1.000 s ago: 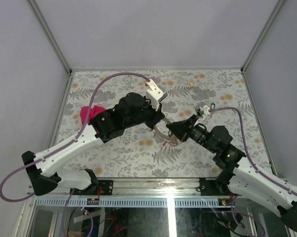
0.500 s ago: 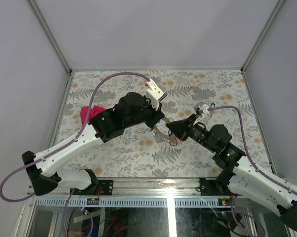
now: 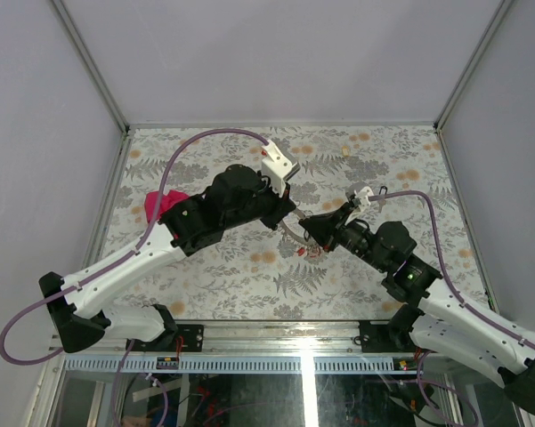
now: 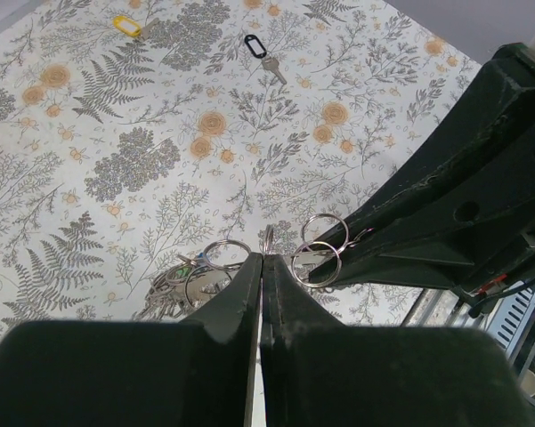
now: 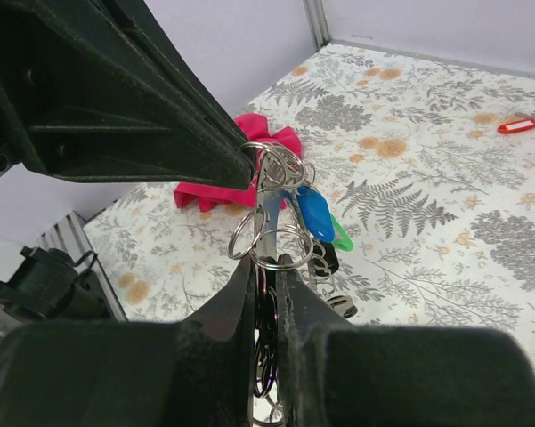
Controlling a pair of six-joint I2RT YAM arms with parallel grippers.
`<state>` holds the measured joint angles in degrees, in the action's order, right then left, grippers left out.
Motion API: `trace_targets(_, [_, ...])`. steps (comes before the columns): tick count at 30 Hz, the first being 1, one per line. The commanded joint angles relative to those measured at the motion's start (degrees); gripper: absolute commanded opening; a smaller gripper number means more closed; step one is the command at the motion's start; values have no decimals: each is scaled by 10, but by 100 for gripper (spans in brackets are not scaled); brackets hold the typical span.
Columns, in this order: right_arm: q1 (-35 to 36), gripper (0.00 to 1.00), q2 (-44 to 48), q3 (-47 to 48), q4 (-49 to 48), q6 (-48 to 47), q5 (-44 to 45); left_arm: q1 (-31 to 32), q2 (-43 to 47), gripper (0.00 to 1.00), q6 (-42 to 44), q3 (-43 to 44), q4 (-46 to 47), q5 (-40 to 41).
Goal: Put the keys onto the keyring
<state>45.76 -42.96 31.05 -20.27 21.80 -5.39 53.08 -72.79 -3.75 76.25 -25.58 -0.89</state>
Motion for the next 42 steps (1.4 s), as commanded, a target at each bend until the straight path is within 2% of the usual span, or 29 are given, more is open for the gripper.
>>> trace_targets(1, [2, 0, 36, 71, -29, -76, 33, -12, 4, 0, 10, -6, -22, 10])
trace_targets(12, [2, 0, 32, 93, 11, -78, -10, -22, 7, 0, 11, -6, -20, 5])
trace_targets(17, [2, 0, 28, 88, -4, -86, -10, -22, 3, 0, 10, -5, -18, -11])
trace_targets(22, [2, 0, 19, 111, -2, -122, -20, -23, -8, 0, 11, -1, -24, -36])
trace_targets(32, [2, 0, 18, 165, 75, -219, -19, -23, -32, 0, 26, 15, -59, -64])
trace_targets(42, [2, 0, 44, 170, 116, -240, 25, -34, -38, 0, 42, 23, -86, -56])
